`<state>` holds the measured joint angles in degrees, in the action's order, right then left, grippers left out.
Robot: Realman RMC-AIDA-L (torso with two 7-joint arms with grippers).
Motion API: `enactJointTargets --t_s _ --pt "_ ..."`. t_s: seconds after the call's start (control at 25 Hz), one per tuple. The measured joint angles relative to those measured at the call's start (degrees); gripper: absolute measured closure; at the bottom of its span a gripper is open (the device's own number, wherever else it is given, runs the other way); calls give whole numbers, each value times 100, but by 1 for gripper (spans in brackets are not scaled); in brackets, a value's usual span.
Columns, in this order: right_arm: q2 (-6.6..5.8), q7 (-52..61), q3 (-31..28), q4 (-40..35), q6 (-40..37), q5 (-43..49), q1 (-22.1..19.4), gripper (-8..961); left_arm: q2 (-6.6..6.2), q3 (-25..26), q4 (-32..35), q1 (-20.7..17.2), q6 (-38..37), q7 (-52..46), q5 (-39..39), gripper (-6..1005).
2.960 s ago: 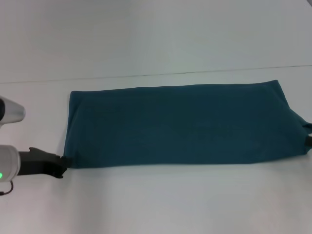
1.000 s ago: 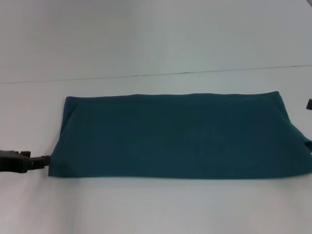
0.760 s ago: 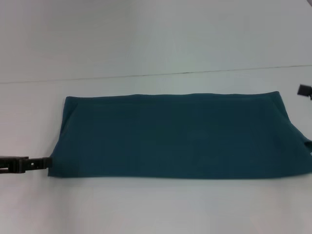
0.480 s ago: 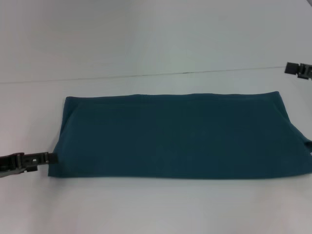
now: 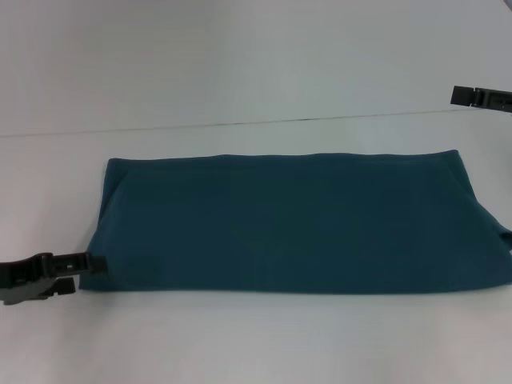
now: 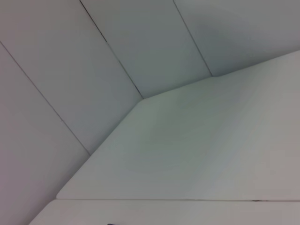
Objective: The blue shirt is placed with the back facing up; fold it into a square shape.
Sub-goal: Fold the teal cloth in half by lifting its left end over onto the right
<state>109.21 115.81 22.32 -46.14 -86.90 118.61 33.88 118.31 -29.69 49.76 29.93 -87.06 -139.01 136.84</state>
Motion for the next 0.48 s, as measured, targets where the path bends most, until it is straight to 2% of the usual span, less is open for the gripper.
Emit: enactJointTargets --t_s 0.48 --pt "3 -14 -48 -10 17 -72 -42 39 -22 -311 -333 247 468 -129 425 116"
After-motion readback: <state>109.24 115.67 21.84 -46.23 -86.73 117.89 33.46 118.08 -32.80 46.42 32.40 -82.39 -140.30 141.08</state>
